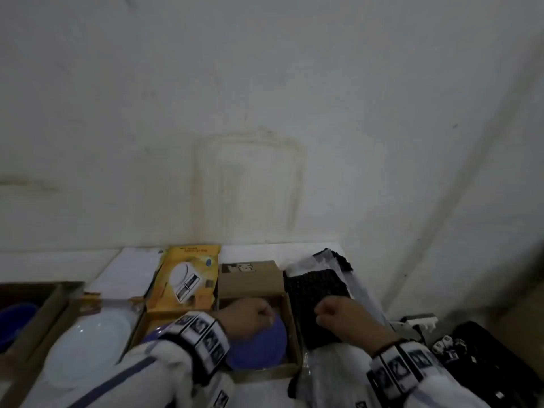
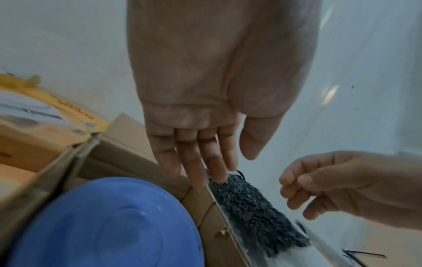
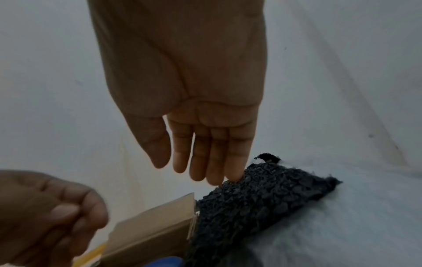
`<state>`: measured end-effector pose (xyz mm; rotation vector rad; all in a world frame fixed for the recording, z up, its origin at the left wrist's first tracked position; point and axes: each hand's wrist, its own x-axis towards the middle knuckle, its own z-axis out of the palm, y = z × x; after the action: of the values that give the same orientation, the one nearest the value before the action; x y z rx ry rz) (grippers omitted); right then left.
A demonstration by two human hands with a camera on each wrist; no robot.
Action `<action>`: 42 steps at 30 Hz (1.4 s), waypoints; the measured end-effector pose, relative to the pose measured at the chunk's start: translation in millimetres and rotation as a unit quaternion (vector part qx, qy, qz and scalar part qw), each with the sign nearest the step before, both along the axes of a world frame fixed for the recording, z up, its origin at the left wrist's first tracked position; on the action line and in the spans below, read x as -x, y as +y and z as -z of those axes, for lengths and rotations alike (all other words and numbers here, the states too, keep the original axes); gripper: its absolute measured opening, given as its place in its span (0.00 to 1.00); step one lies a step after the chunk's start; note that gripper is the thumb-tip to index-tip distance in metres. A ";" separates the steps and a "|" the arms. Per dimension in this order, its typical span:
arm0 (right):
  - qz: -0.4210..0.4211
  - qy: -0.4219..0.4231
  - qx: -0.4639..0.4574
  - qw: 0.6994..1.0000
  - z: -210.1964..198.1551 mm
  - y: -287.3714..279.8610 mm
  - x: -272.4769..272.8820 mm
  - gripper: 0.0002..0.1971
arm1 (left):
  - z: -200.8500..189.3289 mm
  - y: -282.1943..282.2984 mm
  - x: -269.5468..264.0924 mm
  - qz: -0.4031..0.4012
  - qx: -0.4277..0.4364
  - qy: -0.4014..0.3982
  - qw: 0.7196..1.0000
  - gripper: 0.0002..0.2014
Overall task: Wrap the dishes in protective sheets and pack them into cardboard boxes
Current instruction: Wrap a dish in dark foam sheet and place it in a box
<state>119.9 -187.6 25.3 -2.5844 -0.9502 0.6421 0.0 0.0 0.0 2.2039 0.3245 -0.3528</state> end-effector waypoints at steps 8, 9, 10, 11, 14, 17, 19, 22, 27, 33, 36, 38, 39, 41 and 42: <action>-0.123 -0.069 0.128 0.982 38.1 29.6 -56.5 0.32 | 26.1 -19.9 -80.4 -0.104 -0.002 0.030 0.994 0.08; -0.113 -0.083 0.127 0.982 42.8 31.9 -60.5 0.32 | 27.8 -23.2 -85.4 -0.119 0.008 0.036 0.992 0.09; -0.101 -0.095 0.128 0.982 47.1 33.6 -63.7 0.31 | 29.6 -26.3 -90.4 -0.130 0.012 0.039 0.991 0.12; -0.091 -0.101 0.134 0.982 51.4 34.2 -65.9 0.30 | 32.2 -29.8 -94.9 -0.139 0.007 0.047 0.989 0.15; -0.097 -0.128 0.143 0.977 61.8 35.4 -69.1 0.24 | 34.4 -39.4 -101.6 -0.144 -0.027 0.060 0.987 0.07; -0.102 -0.148 0.109 0.978 66.0 35.5 -72.7 0.16 | 32.9 -44.5 -103.3 -0.150 -0.023 0.050 0.987 0.19; -0.099 -0.145 0.082 0.981 64.6 35.1 -76.2 0.14 | 30.6 -46.2 -101.8 -0.161 -0.006 0.026 0.987 0.23; -0.083 -0.126 0.029 0.988 56.1 35.0 -80.7 0.13 | 29.1 -44.6 -98.8 -0.170 0.045 -0.020 0.984 0.29; -0.052 -0.101 -0.046 0.992 25.5 37.1 -82.8 0.10 | 14.1 -44.8 -90.3 -0.164 0.100 -0.054 0.980 0.25; -0.036 -0.060 -0.147 0.987 -22.7 50.1 -61.1 0.05 | -6.6 -37.8 -79.5 -0.217 0.156 -0.114 0.957 0.19; -0.019 -0.049 -0.182 0.982 -31.5 59.9 -46.8 0.03 | -16.5 -31.6 -70.1 -0.275 0.220 -0.146 0.924 0.07; -0.009 -0.026 -0.217 0.976 -30.5 65.6 -35.6 0.02 | -19.6 -26.4 -64.1 -0.283 0.232 -0.154 0.918 0.04; -0.003 0.015 -0.240 0.971 -28.9 66.9 -29.3 0.04 | -20.8 -24.4 -60.4 -0.297 0.237 -0.162 0.911 0.05; -0.001 0.148 -0.272 0.951 -24.4 67.1 -16.2 0.13 | -22.3 -19.6 -50.6 -0.341 0.250 -0.182 0.888 0.05; -0.013 0.202 -0.267 0.942 -21.8 66.6 -10.3 0.19 | -21.1 -17.1 -45.4 -0.355 0.271 -0.191 0.874 0.07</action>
<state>130.2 -121.0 47.1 -1.8748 -0.8704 0.7579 45.4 -17.1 21.1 1.4241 0.6879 0.3621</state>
